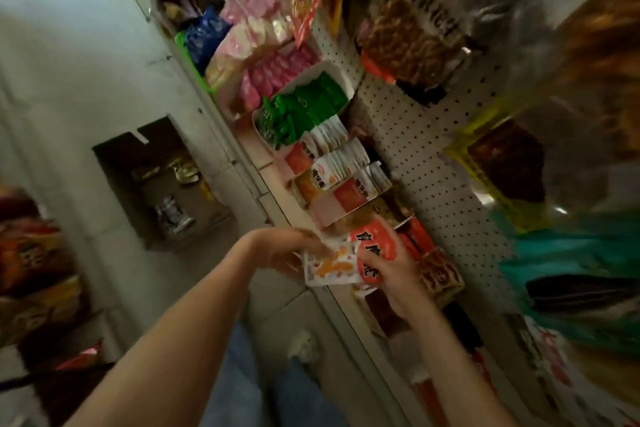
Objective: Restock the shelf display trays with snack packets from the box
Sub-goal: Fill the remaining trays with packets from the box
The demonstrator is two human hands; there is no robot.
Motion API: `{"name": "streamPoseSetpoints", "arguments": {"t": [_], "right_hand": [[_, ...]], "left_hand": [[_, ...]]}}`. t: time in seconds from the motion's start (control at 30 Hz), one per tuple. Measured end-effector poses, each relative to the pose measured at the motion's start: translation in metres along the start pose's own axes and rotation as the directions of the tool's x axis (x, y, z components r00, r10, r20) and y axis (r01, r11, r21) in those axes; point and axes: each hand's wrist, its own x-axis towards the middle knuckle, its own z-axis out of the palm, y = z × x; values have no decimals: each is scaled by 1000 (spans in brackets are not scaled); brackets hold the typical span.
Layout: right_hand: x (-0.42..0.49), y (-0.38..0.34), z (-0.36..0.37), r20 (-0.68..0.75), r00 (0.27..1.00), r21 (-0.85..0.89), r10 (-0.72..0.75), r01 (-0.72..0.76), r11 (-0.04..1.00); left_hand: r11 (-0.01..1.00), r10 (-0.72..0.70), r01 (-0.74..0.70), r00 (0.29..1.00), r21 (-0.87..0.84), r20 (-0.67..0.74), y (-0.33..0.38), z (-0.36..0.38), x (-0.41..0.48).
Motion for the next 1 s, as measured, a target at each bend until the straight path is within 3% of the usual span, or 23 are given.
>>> {"name": "streamPoseSetpoints", "arguments": {"t": [0.1,0.23,0.47,0.57,0.67,0.77,0.9,0.93,1.0], "right_hand": [[16,16,-16,-125,992,43,29,-24,999],[33,31,-15,-141,989,19,55,-53,998],[59,50,-25,-35,994,-323,108,-113,940],[67,58,-27,66,990,-495,126,-77,865],[74,69,-36,75,994,-590,80,-20,807],[76,69,-50,-7,1000,-559,22,-22,829],[79,65,-72,-23,997,-732,-75,34,681],[80,63,-76,-2,995,-772,-96,59,633],[82,60,-83,57,990,-841,-126,116,529]], "left_hand": [[973,104,-134,981,-188,-163,-19,3,25],[921,168,-248,948,-299,-269,-35,29,66],[875,105,-328,846,-355,-523,-64,55,129],[856,85,-332,846,-396,-526,-74,57,141],[841,79,-329,860,-430,-503,-81,62,150],[847,104,-366,825,-385,-556,-74,72,159],[928,149,-359,608,-102,-780,-59,87,165],[933,178,-354,600,-60,-780,-56,92,166],[935,224,-353,676,-42,-702,-55,106,170]]}}
